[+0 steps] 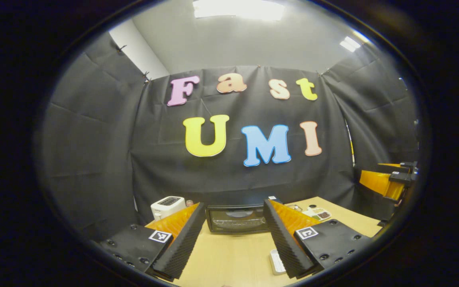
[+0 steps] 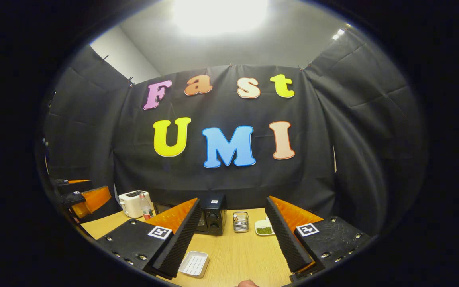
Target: Open the electric oven with the left hand, put the food in, and close the electric oven.
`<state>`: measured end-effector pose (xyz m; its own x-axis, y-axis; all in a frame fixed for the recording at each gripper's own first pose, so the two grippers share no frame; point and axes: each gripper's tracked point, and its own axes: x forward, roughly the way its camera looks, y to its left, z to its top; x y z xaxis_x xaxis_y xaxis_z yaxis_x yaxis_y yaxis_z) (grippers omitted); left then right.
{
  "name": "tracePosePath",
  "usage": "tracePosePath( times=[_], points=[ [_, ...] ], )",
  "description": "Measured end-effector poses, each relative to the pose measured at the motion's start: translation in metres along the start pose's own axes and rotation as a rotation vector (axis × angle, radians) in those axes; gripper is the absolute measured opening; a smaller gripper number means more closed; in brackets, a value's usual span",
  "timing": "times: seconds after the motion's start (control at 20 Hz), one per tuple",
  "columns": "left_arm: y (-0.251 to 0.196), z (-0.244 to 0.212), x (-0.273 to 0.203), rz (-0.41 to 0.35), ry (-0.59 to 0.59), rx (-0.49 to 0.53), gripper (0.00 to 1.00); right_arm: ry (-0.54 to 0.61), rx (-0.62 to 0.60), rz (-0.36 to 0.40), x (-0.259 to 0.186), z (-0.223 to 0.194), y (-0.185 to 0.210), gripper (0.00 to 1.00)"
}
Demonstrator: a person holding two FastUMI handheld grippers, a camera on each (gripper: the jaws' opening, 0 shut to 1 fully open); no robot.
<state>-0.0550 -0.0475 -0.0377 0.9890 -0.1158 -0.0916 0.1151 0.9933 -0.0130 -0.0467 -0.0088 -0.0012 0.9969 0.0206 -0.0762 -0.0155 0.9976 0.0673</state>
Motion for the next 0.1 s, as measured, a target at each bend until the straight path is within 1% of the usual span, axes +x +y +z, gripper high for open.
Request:
tracePosePath(
  times=[0.1],
  points=[
    [0.007, 0.0044, -0.0039, 0.002, -0.017, 0.009, 1.0, -0.004, -0.008, 0.0, -0.0049, 0.003, 0.0053, 0.98]
  ],
)
